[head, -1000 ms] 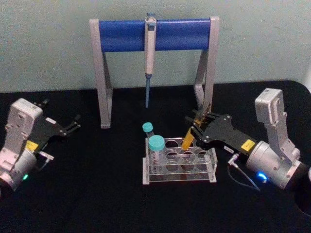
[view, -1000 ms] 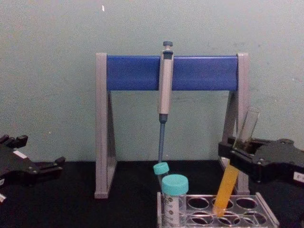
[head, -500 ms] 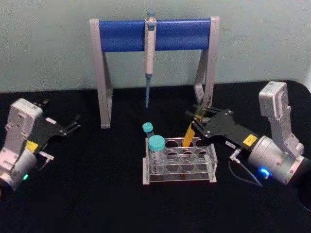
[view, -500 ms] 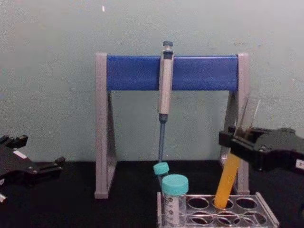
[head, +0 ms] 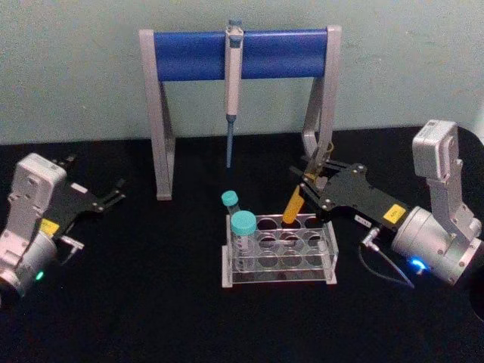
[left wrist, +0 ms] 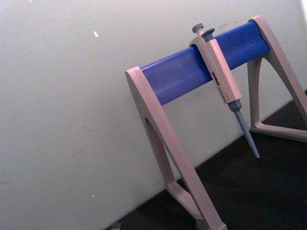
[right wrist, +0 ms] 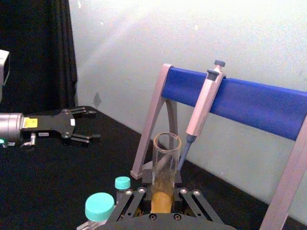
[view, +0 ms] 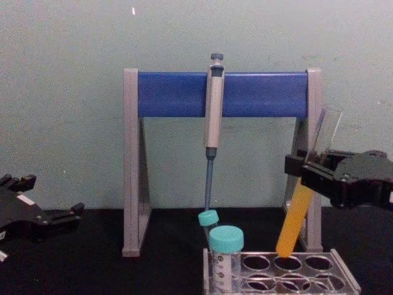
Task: Pick up the test tube from the test tube rack, shake it, then place it back into the test tube rack.
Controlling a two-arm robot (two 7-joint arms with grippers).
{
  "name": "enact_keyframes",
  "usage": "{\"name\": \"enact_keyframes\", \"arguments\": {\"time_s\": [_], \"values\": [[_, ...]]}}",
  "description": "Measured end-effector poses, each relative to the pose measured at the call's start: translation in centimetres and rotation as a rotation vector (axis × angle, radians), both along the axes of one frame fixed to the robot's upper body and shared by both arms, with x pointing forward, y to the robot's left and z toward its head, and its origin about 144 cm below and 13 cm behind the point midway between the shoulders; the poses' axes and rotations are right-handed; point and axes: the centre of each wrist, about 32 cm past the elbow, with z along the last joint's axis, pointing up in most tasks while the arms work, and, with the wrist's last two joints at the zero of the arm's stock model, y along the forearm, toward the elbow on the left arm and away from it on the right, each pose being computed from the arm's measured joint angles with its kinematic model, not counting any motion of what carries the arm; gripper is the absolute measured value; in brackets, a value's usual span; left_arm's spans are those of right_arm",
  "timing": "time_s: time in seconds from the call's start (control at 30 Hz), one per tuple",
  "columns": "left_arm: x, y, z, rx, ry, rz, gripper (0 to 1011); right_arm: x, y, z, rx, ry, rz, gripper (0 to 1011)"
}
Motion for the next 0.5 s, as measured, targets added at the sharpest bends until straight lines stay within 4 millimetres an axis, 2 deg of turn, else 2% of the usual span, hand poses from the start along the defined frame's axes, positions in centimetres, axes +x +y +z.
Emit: {"name": "enact_keyframes", "arguments": {"time_s": [0.5], "values": [[0.0, 0.0, 0.0, 0.0, 0.0, 0.0, 1001, -0.15, -0.03, 0.44, 0.001, -0.006, 0.006, 230]]}}
